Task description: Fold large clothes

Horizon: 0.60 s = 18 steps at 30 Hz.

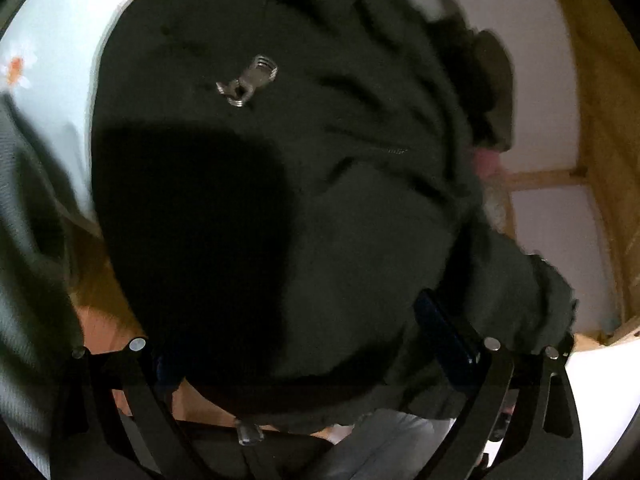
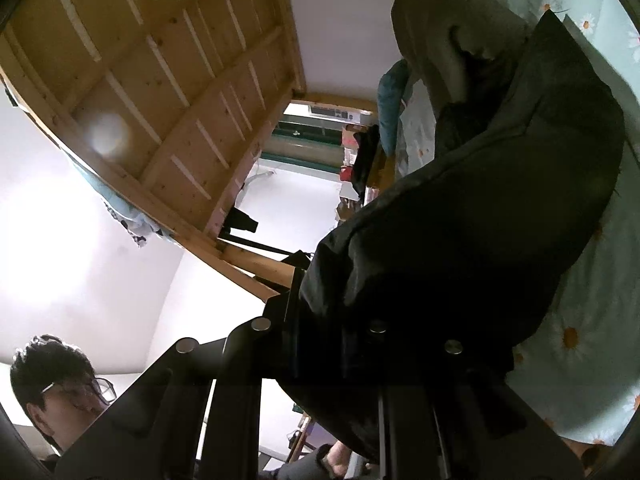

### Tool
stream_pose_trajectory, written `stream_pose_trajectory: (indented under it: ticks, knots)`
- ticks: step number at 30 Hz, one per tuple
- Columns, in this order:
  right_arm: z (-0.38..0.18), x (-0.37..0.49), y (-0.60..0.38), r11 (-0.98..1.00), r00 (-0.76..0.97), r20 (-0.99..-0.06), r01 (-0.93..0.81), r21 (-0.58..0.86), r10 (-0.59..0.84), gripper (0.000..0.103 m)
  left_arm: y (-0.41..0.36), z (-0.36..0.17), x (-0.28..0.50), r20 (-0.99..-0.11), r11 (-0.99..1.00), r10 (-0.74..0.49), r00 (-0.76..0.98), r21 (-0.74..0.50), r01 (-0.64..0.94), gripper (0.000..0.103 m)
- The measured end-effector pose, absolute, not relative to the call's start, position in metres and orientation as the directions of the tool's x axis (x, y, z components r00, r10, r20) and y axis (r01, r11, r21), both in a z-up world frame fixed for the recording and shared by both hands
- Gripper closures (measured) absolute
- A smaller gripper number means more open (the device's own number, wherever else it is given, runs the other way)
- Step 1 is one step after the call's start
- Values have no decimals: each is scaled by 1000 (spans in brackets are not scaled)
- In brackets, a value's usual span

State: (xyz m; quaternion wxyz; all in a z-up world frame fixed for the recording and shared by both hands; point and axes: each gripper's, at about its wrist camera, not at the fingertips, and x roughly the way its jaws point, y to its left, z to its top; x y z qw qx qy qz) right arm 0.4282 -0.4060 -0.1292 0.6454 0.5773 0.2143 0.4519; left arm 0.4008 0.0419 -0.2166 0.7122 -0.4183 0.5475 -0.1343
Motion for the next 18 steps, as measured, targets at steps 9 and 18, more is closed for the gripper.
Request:
stream_pose_trajectory:
  ticks: [9, 18]
  knots:
    - [-130, 390, -416, -23, 501, 188, -317, 948, 844, 88, 51, -173, 386, -480, 479, -795, 372, -872, -101, 86]
    - [-107, 332, -441, 34, 562, 147, -300, 953, 814, 88, 75, -52, 358, -336, 390, -847, 411, -919, 53, 93]
